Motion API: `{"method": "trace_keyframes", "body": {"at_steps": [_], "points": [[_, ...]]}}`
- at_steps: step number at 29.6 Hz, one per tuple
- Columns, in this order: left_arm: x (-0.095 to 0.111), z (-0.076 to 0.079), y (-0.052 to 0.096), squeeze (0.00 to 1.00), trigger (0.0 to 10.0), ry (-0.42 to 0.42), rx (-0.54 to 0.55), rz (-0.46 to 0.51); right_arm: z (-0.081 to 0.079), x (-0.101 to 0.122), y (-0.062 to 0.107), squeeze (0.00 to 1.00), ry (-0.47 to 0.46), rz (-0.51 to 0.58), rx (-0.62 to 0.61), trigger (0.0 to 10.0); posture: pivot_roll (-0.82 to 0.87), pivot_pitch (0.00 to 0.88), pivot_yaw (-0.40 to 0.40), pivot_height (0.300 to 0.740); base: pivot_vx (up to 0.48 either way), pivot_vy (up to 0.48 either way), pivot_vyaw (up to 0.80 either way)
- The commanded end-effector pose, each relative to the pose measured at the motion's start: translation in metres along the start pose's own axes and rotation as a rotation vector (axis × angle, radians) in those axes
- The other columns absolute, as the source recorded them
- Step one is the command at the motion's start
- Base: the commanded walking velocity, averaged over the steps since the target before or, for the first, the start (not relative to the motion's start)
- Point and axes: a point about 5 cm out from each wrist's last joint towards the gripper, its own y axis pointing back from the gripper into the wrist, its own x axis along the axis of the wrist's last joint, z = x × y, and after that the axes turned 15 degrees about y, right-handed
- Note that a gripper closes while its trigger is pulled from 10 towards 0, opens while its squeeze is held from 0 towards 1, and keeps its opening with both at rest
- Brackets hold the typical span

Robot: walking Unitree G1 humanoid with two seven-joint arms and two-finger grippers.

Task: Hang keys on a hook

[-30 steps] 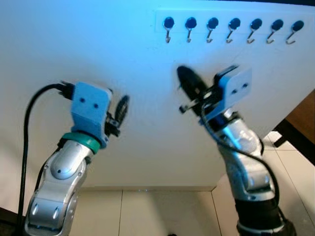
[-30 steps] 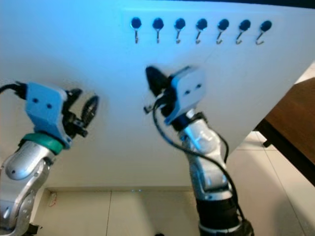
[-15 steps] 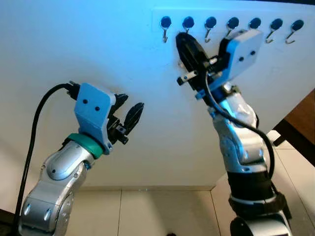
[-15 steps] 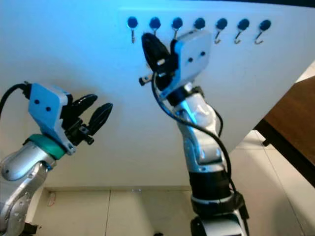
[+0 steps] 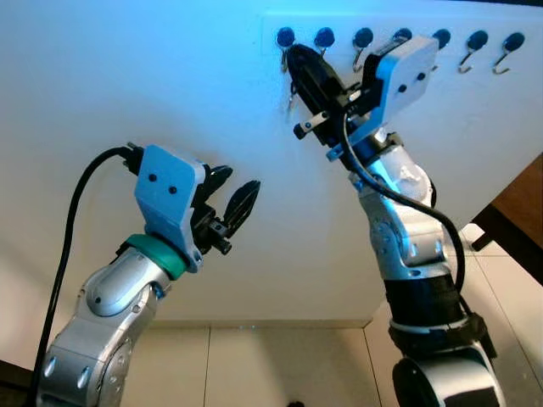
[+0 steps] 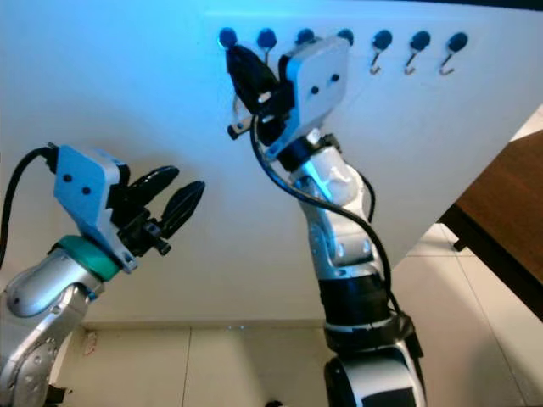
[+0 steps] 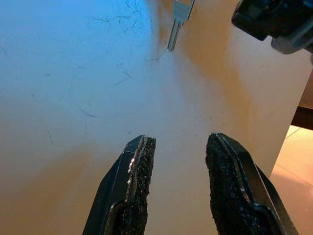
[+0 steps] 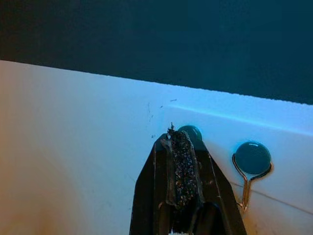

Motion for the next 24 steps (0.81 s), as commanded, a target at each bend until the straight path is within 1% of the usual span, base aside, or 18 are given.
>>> {"method": "trace_keyframes", "body": {"at_steps": [1, 19, 24], "points": [[0.003, 0.002, 0.001, 0.00, 10.0, -0.005, -0.008, 0.005, -0.002, 0.001, -0.004, 0.00, 0.000, 0.020, 0.014, 10.0, -0.02, 0.090, 0.083, 0.740, 0.000, 0.000, 0.00], [0.003, 0.003, 0.002, 0.00, 10.0, -0.006, -0.006, 0.002, -0.001, -0.004, -0.017, 0.00, -0.010, 0.037, 0.019, 10.0, -0.01, 0.083, 0.082, 0.740, 0.000, 0.000, 0.00], [0.004, 0.003, 0.002, 0.00, 10.0, -0.007, -0.004, 0.004, -0.007, -0.010, -0.019, 0.00, -0.033, 0.016, 0.071, 10.0, -0.01, 0.081, 0.081, 0.740, 0.000, 0.000, 0.00]]}}
